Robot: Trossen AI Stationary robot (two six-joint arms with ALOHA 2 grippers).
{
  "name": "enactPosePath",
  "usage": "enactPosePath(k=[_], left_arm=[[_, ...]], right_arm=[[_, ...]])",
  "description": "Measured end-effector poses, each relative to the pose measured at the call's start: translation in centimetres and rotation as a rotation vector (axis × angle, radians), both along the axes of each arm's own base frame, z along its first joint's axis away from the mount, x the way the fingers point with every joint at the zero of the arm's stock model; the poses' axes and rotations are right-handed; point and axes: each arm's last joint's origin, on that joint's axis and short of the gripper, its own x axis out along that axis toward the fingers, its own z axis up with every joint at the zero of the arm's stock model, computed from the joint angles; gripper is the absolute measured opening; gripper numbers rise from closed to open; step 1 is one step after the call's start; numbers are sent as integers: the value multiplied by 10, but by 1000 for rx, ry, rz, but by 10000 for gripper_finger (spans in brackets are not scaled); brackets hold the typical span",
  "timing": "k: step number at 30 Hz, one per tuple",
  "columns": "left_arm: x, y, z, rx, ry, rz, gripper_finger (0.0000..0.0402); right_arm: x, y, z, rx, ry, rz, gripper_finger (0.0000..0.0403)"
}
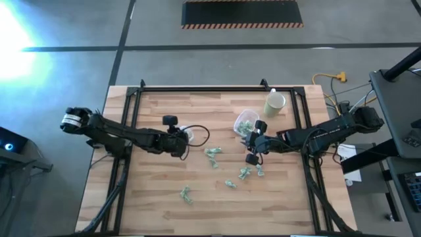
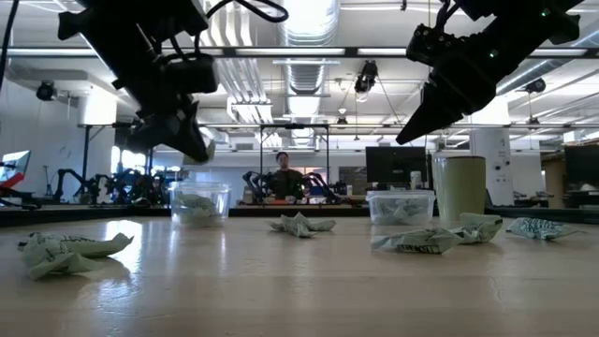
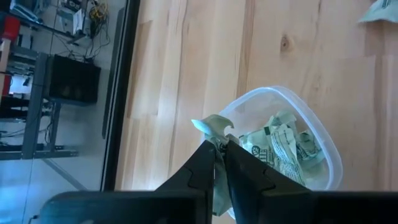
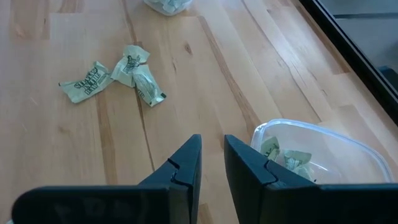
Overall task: Pick and place items into bin
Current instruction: Put the stevia packet into the left transparent bin, then put the stevia packet into the right transparent bin
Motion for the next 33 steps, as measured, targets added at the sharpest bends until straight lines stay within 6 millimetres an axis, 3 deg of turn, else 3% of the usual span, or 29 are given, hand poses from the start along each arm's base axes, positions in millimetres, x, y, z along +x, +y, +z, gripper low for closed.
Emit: enactPosePath(k=[14,22,28,33], left_arm=[[-5,2,-8,-14,-1,35,155],[-5,-12,-9,-226,-24,-34,160],[-10,-31,-9,-327,4,-123,160],[-17,-43,2,-350,-36,-174,160]], right_arm=[[2,2,-2,56,-14,57,59],[28,14,-21,101,-96,367,59],[50,16,-42,7,-60,398,63],[67,12,-55,-64,-4,351,91]])
